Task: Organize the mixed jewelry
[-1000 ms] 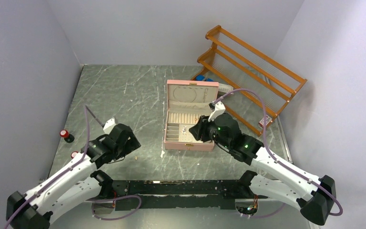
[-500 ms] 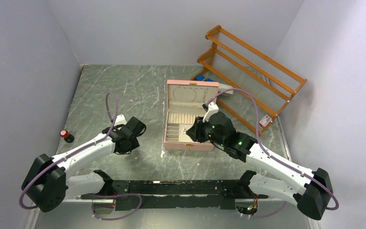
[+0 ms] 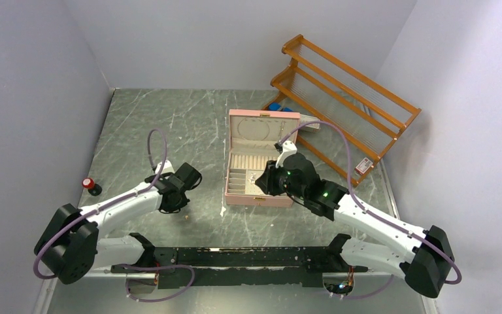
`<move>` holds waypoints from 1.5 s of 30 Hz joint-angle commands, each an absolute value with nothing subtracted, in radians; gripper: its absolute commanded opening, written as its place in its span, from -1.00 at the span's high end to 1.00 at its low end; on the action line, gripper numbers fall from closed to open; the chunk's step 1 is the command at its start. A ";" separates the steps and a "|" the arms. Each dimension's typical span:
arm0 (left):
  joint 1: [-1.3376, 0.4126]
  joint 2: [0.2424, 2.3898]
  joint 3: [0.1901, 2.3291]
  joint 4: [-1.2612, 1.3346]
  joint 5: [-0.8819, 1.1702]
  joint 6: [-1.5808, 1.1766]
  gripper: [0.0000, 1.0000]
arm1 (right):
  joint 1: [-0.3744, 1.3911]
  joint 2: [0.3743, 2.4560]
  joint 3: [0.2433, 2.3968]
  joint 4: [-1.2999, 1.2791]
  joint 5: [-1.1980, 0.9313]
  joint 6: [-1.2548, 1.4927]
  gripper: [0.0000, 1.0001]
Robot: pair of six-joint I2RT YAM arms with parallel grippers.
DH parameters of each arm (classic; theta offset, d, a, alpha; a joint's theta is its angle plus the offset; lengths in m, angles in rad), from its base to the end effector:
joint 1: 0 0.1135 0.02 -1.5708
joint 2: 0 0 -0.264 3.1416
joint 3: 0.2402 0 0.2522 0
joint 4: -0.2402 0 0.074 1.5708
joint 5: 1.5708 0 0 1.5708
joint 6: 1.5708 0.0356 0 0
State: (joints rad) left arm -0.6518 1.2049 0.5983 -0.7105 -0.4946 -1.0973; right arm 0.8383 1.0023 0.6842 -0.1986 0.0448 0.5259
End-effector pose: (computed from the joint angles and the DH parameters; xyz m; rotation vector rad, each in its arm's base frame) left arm 0.1593 -0.1003 0.1677 -0.6556 2.5159 0.1665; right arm 0.1514 0.1659 0.2622 -0.3115 2.1612 0.7630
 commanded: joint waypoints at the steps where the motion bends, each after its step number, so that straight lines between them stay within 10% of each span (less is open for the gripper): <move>1: -0.653 1.229 0.601 -0.711 -0.543 -1.115 0.48 | 0.843 1.010 0.711 -0.179 0.058 0.504 0.48; 45: -0.652 1.067 0.527 -0.724 -0.503 -1.180 0.36 | 0.844 1.048 0.743 -0.213 0.044 0.505 0.60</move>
